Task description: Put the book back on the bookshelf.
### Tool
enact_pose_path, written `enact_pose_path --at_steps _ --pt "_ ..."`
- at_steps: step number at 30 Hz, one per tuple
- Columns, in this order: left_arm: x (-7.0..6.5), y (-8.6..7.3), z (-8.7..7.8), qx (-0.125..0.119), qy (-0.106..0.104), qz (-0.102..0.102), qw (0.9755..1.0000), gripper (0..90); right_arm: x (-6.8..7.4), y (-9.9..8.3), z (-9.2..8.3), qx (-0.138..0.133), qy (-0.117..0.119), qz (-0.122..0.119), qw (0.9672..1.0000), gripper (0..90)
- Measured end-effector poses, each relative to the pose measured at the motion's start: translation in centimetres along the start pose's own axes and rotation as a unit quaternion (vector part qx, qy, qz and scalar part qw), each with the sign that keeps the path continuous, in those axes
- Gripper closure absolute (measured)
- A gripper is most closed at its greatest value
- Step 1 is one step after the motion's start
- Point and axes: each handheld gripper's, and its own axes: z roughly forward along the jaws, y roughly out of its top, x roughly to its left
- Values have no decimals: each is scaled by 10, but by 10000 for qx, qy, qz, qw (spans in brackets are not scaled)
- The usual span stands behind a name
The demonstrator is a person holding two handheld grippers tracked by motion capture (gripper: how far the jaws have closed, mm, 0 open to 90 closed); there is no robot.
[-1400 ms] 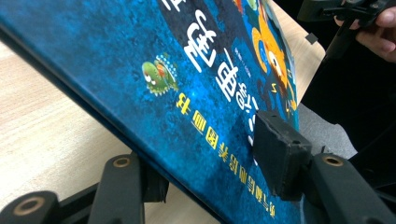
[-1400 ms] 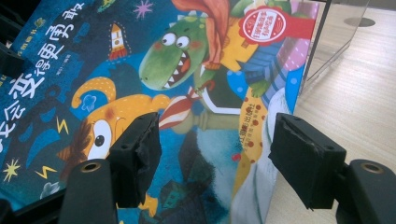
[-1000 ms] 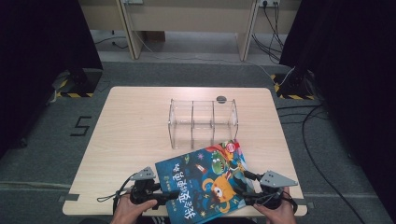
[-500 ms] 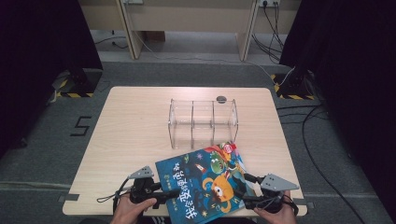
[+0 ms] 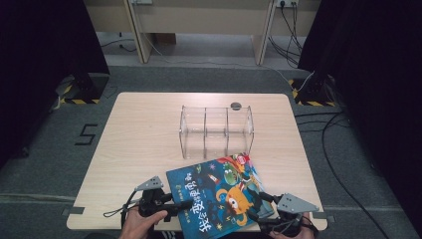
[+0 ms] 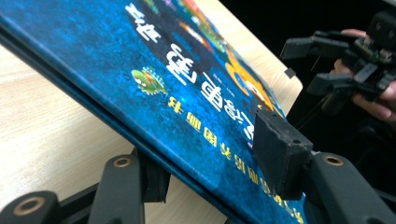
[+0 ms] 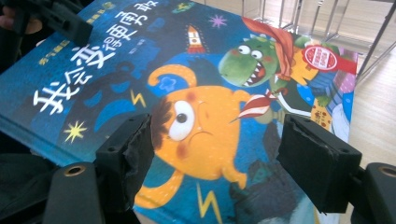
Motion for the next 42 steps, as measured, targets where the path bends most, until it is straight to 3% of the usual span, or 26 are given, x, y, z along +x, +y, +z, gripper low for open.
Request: enact_pose_path --at_steps 20,28,42 --pt "-1 6 1 -201 14 -58 9998 469 20 -8 -10 99 -30 -68 9999 227" --pt "-3 11 2 -279 80 6 9996 468 31 -9 -9 130 4 -221 9997 223" --pt "-2 21 5 -420 169 -72 9989 504 47 -5 2 202 13 -564 9982 227"
